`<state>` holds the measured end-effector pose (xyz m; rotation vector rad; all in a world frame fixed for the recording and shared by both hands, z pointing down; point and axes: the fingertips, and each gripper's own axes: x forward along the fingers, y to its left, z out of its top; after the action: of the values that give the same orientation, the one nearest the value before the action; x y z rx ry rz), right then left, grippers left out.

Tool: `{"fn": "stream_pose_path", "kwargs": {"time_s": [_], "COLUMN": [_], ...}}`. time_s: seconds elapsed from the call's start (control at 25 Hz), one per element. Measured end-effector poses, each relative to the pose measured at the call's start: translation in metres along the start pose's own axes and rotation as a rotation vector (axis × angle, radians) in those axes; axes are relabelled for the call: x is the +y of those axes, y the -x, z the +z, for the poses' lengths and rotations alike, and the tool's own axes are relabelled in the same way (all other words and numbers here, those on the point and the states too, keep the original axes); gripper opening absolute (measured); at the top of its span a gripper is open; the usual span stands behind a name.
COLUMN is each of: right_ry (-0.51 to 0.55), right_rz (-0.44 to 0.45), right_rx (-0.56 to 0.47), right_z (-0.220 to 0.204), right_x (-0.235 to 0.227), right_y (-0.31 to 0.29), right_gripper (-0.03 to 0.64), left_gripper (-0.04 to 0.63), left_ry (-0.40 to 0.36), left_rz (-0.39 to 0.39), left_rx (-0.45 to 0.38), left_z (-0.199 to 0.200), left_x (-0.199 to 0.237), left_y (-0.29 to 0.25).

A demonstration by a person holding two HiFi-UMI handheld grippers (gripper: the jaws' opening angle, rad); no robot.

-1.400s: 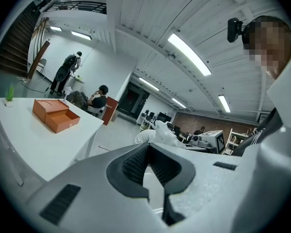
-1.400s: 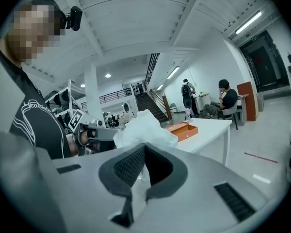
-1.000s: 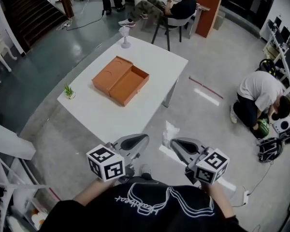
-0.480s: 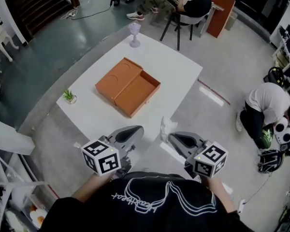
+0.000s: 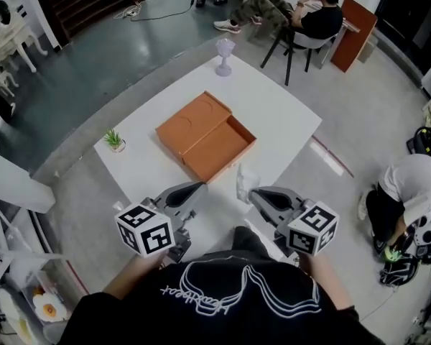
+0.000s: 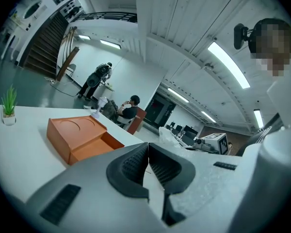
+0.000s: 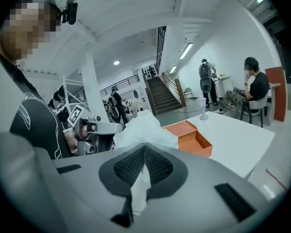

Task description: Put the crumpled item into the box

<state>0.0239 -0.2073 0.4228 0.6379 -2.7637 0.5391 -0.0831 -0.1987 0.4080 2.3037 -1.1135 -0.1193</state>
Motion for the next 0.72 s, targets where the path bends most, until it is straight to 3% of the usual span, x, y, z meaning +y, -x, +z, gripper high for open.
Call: {"fn": "stream_pose_path", "kwargs": {"time_s": [0.36,0.72], "right_ry": [0.125,0.292], "right_rz": [0.125,0.260], "right_rx": [0.129,0.289], "right_z": [0.021,0.013], "right_x": [-0.050,-0.088], "right_y": [-0.050,-0.105], "right_gripper": [0.006,0.006], "left_gripper": [0.006,0.006], "left_ry": [0.066,0.116], "left_rz": [0.158,0.319], "left_rx": [-0.067,-0.136], "left_z": [0.016,0.028], "left_x": [0.039,0.072], "left_y": [-0.016,-0.031]}}
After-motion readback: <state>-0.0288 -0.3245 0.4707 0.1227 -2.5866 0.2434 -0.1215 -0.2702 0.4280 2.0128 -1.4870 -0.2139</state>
